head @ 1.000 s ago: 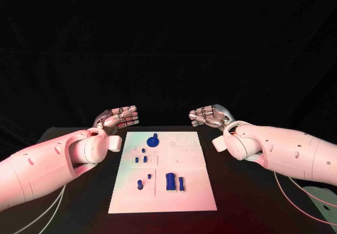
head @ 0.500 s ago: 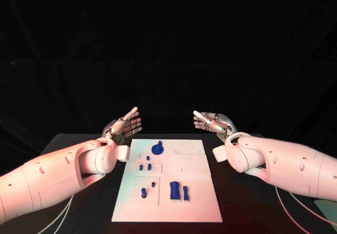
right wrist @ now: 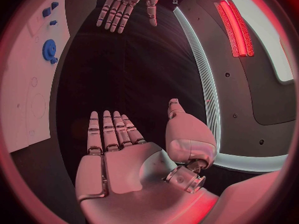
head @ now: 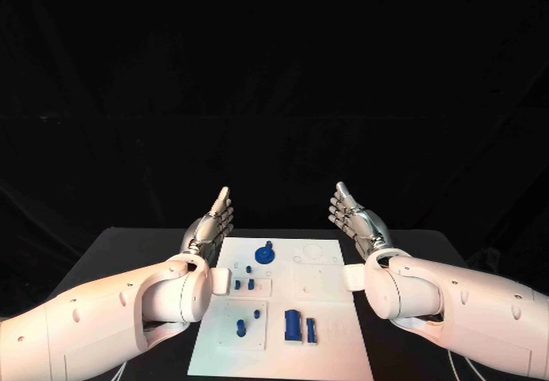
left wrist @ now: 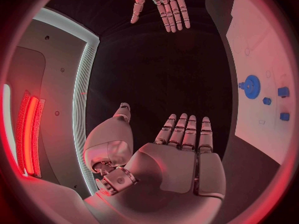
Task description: Assemble the parts on the task board
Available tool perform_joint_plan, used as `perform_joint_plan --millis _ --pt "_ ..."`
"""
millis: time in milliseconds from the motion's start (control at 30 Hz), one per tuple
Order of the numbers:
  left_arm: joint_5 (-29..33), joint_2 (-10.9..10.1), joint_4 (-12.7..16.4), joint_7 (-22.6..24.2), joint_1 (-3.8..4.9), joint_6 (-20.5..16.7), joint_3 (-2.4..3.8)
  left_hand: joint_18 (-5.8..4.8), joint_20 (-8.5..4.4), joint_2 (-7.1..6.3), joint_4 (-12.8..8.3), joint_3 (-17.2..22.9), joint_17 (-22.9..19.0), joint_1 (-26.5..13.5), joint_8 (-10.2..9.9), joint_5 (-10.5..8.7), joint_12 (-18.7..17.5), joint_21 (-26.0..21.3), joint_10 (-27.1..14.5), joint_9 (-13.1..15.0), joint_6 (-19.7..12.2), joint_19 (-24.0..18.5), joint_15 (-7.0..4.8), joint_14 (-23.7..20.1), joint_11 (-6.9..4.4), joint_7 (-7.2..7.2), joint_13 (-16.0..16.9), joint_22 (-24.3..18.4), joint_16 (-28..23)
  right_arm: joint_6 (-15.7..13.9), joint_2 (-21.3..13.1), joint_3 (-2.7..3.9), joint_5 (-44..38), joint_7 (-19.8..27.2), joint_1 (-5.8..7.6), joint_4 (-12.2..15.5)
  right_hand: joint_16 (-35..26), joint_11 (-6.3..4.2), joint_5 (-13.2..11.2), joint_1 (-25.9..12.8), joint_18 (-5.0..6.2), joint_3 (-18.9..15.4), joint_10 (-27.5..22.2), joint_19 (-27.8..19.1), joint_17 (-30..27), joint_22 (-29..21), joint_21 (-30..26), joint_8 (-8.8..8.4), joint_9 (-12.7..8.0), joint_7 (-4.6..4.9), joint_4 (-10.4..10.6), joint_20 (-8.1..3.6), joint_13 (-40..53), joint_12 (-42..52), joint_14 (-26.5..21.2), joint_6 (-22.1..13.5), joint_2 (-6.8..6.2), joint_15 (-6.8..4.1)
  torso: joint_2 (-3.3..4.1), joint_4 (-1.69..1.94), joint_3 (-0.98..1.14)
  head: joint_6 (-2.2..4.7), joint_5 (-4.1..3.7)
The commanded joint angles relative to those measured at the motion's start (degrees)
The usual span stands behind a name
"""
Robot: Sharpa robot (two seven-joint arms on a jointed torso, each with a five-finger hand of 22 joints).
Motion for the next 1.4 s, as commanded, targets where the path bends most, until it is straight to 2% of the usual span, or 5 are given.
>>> perform_joint_plan --millis 33,967,1000,1033,1400 --pt "-2.6 -0.1 0.7 3.6 -0.09 -5.6 0.10 -1.30 -5.70 0.08 -0.1 -1.6 -0.4 -8.5 -0.4 -0.28 -0.3 -1.1 -6.1 -0.1 -5.8 -4.3 -1.27 -5.1 -1.74 -0.37 -0.1 -0.6 -0.4 -3.3 0.0 0.06 2.5 3.0 -0.05 0.2 -0.4 -0.69 -1.5 -9.1 -4.21 1.1 -6.5 -5.1 -0.5 -3.1 -0.3 -0.40 -0.9 -1.75 -0.6 -4.82 -0.3 -0.4 -6.5 -5.9 -0.09 -0.47 0.02 0.01 0.04 0.02 0.01" --pt "-2.6 -0.1 0.7 3.6 -0.09 -5.6 0.10 -1.30 -5.70 0.08 -0.1 -1.6 -0.4 -21.0 -0.4 -0.28 -0.3 -1.1 -14.9 -0.1 -14.2 -13.3 -1.27 -16.1 -1.74 -0.37 -0.1 -0.6 -0.4 -3.3 0.0 0.06 2.5 3.0 -0.05 0.2 -0.4 -0.69 -1.5 -22.6 -4.21 1.1 -15.9 -16.2 -0.5 -9.8 -0.3 -0.40 -0.9 -1.75 -0.6 -4.82 -0.3 -0.4 -16.1 -14.4 -0.09 -0.47 0.02 0.01 0.04 0.02 0.01" --pt "-2.6 -0.1 0.7 3.6 -0.09 -5.6 0.10 -1.30 -5.70 0.08 -0.1 -1.6 -0.4 -21.1 -0.4 -0.28 -0.3 -1.1 -14.9 -0.1 -18.2 -13.3 -1.27 -16.1 -1.74 -0.37 -0.1 -0.6 -0.4 -3.3 0.0 0.06 2.5 3.0 -0.05 0.2 -0.4 -0.69 -1.5 -22.7 -4.21 1.1 -16.0 -16.2 -0.5 -9.8 -0.3 -0.40 -0.9 -1.75 -0.6 -4.82 -0.3 -0.4 -16.2 -18.5 -0.09 -0.47 0.02 0.01 0.04 0.02 0.01" --pt "-2.6 -0.1 0.7 3.6 -0.09 -5.6 0.10 -1.30 -5.70 0.08 -0.1 -1.6 -0.4 -21.3 -0.4 -0.28 -0.3 -1.1 -19.0 -0.1 -18.2 -13.3 -1.27 -16.1 -1.74 -0.37 -0.1 -0.6 -0.4 -3.3 0.0 0.06 2.5 3.0 -0.05 0.2 -0.4 -0.69 -1.5 -23.0 -4.21 1.1 -16.3 -16.2 -0.5 -9.8 -0.3 -0.40 -0.9 -1.75 -0.6 -4.82 -0.3 -0.4 -16.5 -18.5 -0.09 -0.47 0.02 0.01 0.04 0.02 0.01" --pt "-2.6 -0.1 0.7 3.6 -0.09 -5.6 0.10 -1.30 -5.70 0.08 -0.1 -1.6 -0.4 -26.8 -0.4 -0.28 -0.3 -1.1 -19.0 -0.1 -18.2 -13.3 -1.27 -16.1 -1.74 -0.37 -0.1 -0.6 -0.4 -3.3 0.0 0.06 2.5 3.0 -0.05 0.2 -0.4 -0.69 -1.5 -28.8 -4.21 1.1 -20.3 -16.2 -0.5 -9.8 -0.3 -0.40 -0.9 -1.75 -0.6 -4.82 -0.3 -0.4 -20.6 -18.5 -0.09 -0.47 0.02 0.01 0.04 0.02 0.01"
